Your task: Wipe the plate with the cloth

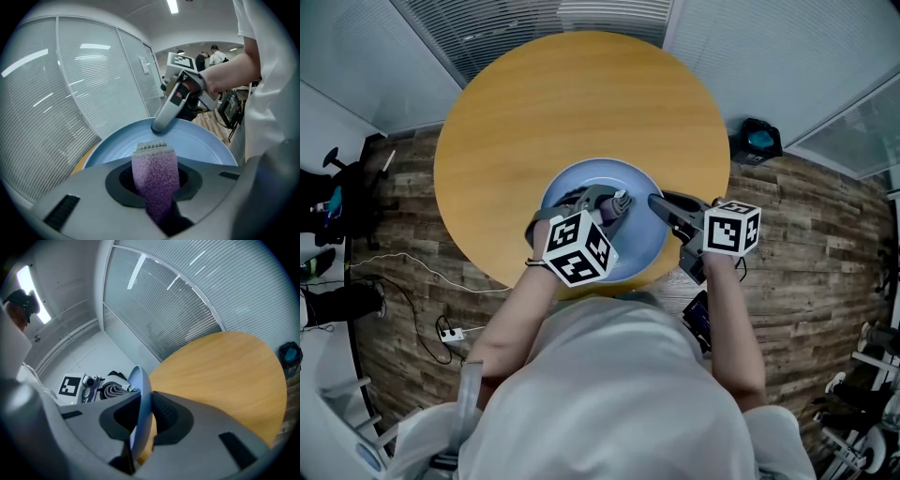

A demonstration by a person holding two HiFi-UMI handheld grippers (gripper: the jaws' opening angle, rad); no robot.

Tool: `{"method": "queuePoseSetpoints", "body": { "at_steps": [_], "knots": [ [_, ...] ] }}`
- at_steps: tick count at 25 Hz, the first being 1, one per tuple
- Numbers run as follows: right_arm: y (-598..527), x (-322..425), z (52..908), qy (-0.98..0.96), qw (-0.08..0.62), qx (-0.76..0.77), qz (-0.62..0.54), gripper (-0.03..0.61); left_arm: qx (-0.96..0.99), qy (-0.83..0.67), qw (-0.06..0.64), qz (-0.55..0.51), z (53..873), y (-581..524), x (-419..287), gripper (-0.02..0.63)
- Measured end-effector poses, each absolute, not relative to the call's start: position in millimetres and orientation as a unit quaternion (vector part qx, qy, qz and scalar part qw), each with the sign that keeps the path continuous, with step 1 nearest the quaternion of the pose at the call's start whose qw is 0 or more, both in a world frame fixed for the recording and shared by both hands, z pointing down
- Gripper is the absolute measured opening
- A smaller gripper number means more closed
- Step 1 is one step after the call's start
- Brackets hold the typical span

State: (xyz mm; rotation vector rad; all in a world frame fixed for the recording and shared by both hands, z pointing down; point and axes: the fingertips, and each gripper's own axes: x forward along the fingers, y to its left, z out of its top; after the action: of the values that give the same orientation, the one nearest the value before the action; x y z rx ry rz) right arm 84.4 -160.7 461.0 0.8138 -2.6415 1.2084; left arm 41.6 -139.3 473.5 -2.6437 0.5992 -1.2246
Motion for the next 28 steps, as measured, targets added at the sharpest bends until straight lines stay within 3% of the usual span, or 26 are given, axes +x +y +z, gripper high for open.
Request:
{"method": "queuePoseSetpoints", "body": {
  "at_steps": [17,28],
  "knots": [
    [-157,76,454,-0.881,0.065,0.256,0.392,0.064,-0.861,0.293,0.1,-0.404,450,-178,8,0.079],
    [-158,80,452,-0.879,0.051,0.258,0.397,0.064,-0.87,0.268,0.094,-0.404,452,-162,18,0.078]
  ]
}}
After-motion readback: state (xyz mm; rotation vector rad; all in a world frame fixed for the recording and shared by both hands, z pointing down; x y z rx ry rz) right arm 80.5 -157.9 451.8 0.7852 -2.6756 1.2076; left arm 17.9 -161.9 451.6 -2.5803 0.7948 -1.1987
